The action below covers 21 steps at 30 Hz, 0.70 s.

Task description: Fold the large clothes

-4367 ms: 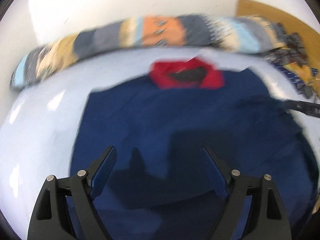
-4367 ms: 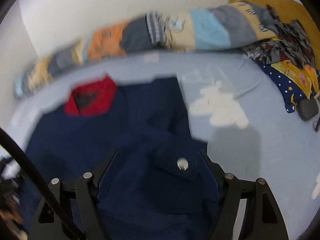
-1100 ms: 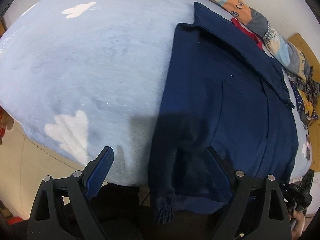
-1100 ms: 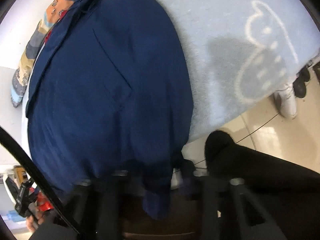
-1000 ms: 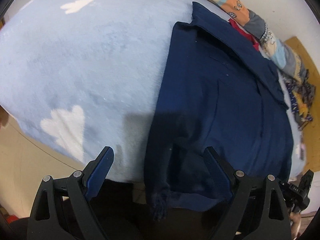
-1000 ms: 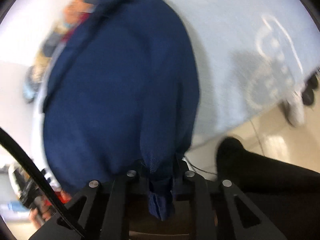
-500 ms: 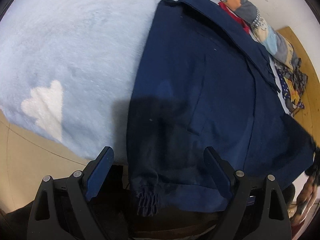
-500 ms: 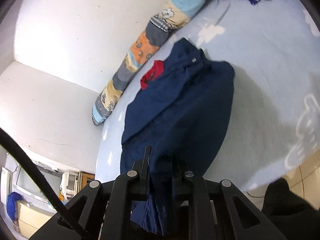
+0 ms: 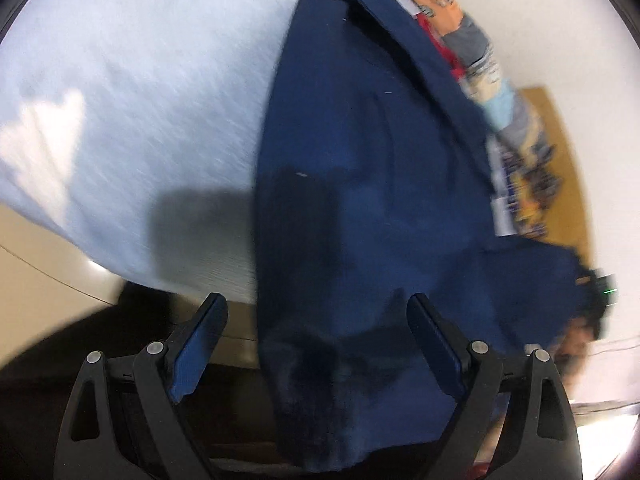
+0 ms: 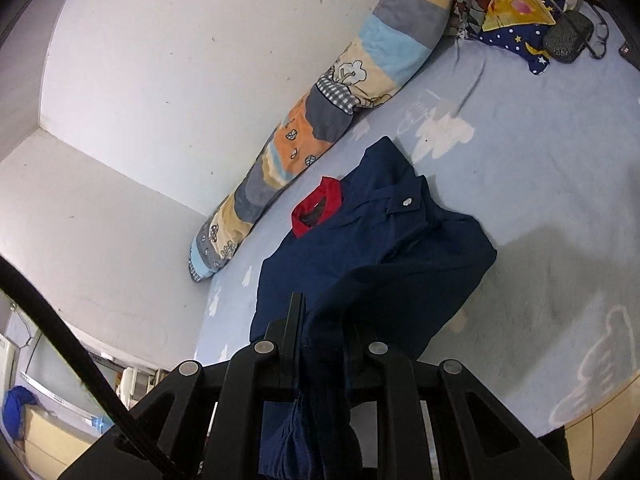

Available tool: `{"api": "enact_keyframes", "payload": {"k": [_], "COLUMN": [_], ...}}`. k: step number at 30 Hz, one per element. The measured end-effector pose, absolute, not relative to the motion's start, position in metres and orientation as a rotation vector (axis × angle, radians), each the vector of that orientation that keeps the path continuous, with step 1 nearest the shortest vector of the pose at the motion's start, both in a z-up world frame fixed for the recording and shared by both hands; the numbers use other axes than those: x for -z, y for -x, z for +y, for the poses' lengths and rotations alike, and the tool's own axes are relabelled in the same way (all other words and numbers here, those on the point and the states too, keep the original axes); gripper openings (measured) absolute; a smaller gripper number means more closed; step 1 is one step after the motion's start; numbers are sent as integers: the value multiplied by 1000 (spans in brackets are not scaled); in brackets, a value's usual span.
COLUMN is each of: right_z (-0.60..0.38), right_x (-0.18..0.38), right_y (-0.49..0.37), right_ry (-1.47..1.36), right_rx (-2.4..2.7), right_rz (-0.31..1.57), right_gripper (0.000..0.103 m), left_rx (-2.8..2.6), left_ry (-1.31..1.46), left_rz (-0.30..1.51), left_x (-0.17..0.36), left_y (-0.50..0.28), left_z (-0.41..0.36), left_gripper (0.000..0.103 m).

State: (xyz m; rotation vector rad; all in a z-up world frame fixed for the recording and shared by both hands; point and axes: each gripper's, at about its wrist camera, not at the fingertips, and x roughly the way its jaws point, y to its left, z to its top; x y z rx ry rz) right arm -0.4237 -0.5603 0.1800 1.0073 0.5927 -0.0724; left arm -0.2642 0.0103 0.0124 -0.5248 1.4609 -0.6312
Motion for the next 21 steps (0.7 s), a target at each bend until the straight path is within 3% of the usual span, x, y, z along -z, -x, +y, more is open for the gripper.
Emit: {"api": "enact_keyframes", "payload": {"k": [3,5,7,9,14,21], "right_z": [-558,-558,-558,-556,-549,-548], "right_x": [-180,-181,-180,-181,-184,-191], "right_y": [421,423,425,427,433,438], "right_ry": [-1000,-998,-1001,-991,-942,-916], "right_rx": [67,69,67,76,77,71], "right_rz": [599,598,598,602,625,624], "right_gripper": [16,16,16,16,16,16], "left_rx": [703,713,691,689,664,648], "left_ry": [636,612,548,497,291,297], "left_rz": [1486,1456,1409,1376,1156,933], "left_x": [-6,-11,-18,-24,-63,-111], "left_y": [265,268,269,272,279,269], "left_z": [7,4,0,-3,-26,-26], "left_gripper": [90,81,30,10,9,7]}}
